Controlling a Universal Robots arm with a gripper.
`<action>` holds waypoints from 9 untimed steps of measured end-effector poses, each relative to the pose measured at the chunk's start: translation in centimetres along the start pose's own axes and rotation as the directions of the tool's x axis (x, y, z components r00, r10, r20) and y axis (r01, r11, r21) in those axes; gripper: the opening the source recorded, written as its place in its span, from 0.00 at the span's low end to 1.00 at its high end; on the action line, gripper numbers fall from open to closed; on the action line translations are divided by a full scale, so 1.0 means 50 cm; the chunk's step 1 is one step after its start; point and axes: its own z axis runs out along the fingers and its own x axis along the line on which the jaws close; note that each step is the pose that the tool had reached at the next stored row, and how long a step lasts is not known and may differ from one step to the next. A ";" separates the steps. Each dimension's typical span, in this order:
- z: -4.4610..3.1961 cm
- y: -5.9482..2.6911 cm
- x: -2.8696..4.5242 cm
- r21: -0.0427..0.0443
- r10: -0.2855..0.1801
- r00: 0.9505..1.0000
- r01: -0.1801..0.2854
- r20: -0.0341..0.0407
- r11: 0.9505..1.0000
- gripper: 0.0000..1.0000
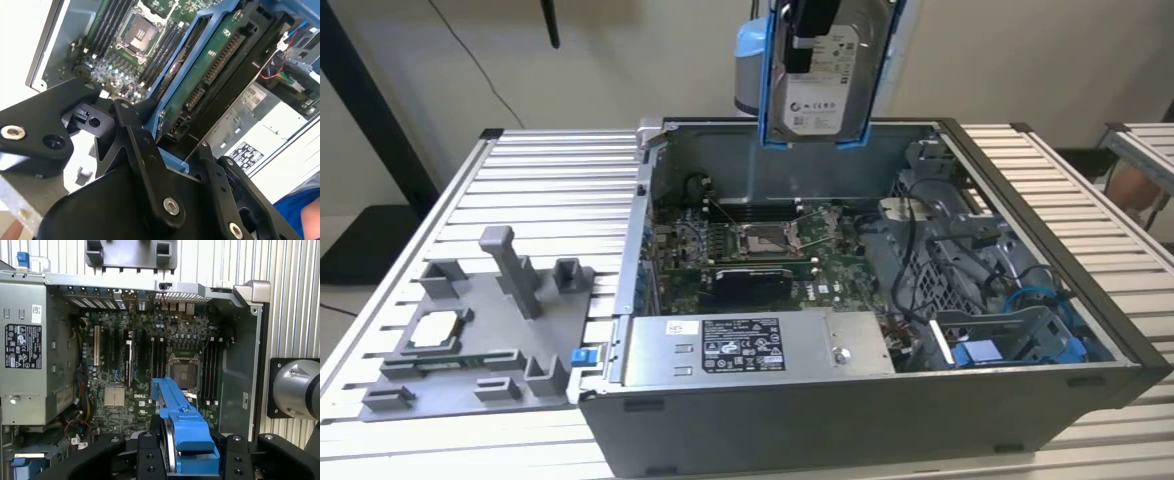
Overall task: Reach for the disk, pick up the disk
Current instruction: 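Pick up the disk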
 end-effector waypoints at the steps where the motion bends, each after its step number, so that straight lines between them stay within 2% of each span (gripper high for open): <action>1: 0.000 -0.003 0.001 0.000 0.000 1.000 0.000 0.000 1.000 0.00; 9: -0.001 -0.028 0.007 -0.002 0.000 1.000 0.000 0.000 1.000 0.00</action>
